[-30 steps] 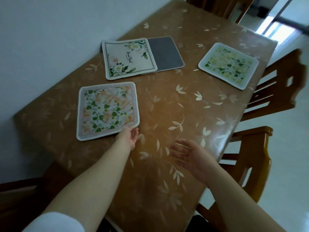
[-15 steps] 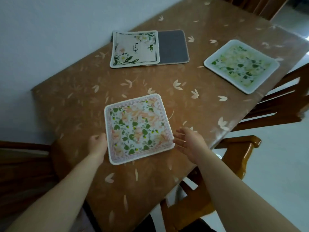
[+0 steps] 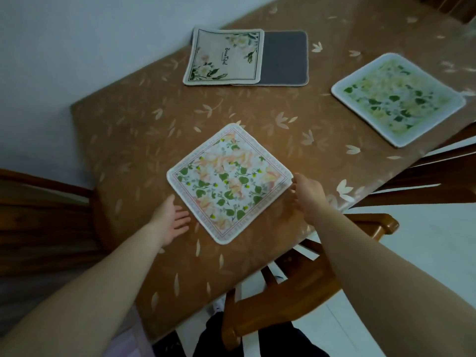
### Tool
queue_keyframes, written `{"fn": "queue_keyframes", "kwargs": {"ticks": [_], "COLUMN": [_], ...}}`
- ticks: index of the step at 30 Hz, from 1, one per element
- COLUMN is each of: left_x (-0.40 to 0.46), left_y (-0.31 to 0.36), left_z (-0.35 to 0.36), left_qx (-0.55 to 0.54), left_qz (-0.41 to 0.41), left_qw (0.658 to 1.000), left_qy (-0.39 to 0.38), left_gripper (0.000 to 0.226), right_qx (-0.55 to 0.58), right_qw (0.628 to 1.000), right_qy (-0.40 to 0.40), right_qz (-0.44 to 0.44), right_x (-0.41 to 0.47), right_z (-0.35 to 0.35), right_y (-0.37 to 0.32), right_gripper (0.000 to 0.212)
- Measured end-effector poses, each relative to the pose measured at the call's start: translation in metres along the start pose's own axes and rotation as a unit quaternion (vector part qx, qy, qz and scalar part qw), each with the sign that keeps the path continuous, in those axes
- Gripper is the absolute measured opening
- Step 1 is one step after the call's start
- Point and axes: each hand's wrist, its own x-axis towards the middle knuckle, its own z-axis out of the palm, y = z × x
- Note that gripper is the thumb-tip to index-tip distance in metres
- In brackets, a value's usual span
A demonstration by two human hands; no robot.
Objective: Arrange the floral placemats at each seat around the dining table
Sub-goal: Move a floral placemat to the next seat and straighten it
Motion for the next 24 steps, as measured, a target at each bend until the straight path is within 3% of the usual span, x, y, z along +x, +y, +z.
{"fn": "queue_keyframes", "kwargs": {"ticks": [6, 10, 14, 24], "left_x": [0.009, 0.023, 0.030, 0.009], "left_y": [-0.009, -0.007, -0.006, -0.044], "left_z": [0.025, 0.026, 0.022, 0.013], "left_qx": [-0.129, -0.156, -0.185, -0.115], "left_qz": [-0.022, -0.024, -0.032, 0.016], "left_qw": [0.991, 0.987, 0.982, 0.993], "left_qy": [0.026, 0.027, 0.019, -0.031], "left_gripper": [0.059, 0.062, 0.066, 0.051], "right_qx": [-0.139, -0.186, -0.266, -0.409], "right_qw": [0.986, 0.981, 0.962, 0.907], "right_qy": [-0.015, -0.033, -0.041, -0.052], "right_qz": [-0.090, -0.055, -0.039, 0.078], "right_x": [0.048, 0.066, 0.068, 0.042], "right_z": [0.021, 0.034, 0.044, 0.005], "right_y": [-0.044, -0.063, -0.066, -0.051], "right_gripper": [0.039, 0.060, 0.058, 0.058]}}
